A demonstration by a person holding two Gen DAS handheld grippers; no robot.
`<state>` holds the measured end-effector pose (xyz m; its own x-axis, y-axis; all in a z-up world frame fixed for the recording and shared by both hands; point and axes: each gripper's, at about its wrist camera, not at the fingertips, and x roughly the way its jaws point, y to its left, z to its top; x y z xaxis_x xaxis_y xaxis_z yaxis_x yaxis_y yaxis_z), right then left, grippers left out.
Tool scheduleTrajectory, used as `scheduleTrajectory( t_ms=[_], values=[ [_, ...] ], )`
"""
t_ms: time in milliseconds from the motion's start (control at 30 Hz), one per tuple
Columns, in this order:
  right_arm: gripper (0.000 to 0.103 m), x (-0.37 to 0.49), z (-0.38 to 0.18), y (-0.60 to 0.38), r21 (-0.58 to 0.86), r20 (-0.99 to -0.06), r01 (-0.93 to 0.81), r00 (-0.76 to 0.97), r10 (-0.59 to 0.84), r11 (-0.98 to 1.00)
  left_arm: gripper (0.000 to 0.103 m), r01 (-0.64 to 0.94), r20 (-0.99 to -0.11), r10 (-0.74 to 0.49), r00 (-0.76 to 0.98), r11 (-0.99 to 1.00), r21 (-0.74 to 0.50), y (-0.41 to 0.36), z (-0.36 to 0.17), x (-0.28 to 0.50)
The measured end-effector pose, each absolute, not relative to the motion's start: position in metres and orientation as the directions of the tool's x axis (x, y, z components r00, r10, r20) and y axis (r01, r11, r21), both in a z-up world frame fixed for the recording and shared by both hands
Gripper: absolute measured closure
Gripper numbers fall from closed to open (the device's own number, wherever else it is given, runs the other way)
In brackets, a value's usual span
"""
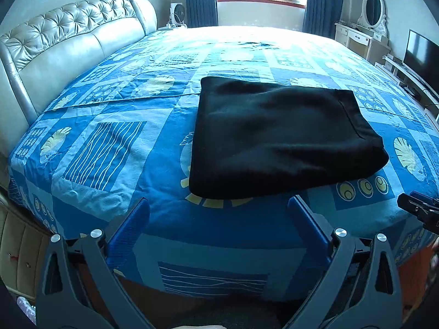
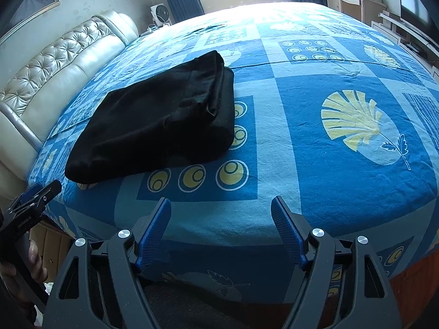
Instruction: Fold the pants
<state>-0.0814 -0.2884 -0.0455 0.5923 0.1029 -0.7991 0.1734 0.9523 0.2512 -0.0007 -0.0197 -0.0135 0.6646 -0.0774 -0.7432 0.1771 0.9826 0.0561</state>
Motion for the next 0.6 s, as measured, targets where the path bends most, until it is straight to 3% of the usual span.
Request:
scheduleTrajectory(
  t_ms=[167, 600],
  values=[
    [0.028, -0.0814, -0.0456, -0.2866, 0.251, -0.800, 0.166, 0.590, 0.108, 0.954, 0.002, 0.172, -0.749, -0.098, 0.655, 0.985, 0.022, -0.0167, -0.0123, -0.0001],
    [0.028, -0.0809, -0.0484, -0.2818, 0.254, -0.807, 0.154, 0.578, 0.121, 0.955, 0.002, 0.160, -0.754, -0.026, 0.657, 0.981, 0.106, -0.0247, -0.0130, -0.0004]
  ],
)
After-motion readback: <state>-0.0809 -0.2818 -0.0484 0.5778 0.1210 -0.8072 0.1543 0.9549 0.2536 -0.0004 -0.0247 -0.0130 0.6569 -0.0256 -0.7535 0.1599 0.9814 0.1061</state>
